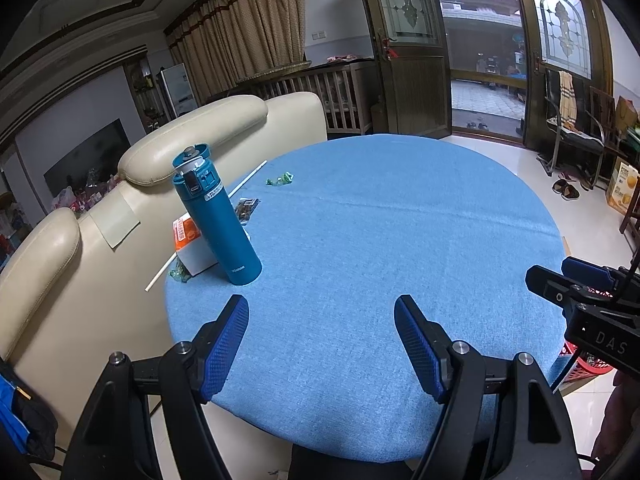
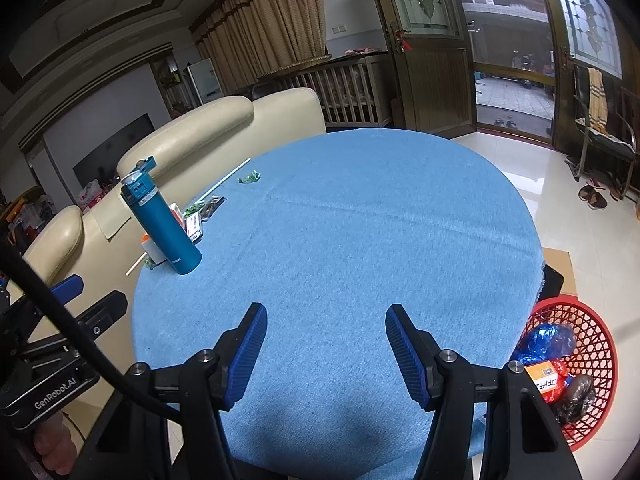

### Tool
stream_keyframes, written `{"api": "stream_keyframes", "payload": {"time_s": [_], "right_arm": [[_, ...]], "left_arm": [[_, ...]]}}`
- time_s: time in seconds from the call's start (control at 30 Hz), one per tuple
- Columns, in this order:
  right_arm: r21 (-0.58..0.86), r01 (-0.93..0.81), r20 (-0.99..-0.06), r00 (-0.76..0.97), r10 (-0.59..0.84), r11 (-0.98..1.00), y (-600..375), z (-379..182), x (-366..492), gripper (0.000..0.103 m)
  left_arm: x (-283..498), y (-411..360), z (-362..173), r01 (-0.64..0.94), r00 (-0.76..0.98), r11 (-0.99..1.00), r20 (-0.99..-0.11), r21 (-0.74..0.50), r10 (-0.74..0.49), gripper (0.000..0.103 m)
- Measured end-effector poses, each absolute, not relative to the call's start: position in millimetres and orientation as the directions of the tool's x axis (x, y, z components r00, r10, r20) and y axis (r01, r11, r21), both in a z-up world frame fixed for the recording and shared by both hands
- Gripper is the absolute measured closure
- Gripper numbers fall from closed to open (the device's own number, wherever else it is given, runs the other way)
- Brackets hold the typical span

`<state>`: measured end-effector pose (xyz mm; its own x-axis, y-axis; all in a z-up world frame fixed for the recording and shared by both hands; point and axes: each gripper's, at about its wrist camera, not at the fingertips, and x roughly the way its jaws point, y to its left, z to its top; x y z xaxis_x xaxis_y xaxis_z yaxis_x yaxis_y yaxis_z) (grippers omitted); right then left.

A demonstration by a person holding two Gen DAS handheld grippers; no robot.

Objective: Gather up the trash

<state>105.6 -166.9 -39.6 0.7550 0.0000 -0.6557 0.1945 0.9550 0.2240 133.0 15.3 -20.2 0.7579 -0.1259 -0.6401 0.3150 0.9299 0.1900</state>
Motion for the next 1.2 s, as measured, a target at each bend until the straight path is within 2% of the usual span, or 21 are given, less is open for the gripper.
{"api": "stream_keyframes", "payload": {"time_s": [1.2], "right_arm": [[0.107,0.195,-0.659,0.748,-0.077,0.975,-152.4,-38.0,129.3,0.038]], "left_arm": [[160.6,32.5,-35.5,0.291,0.732,0.949,-0.667,0.122,-0.139,0.027]]}}
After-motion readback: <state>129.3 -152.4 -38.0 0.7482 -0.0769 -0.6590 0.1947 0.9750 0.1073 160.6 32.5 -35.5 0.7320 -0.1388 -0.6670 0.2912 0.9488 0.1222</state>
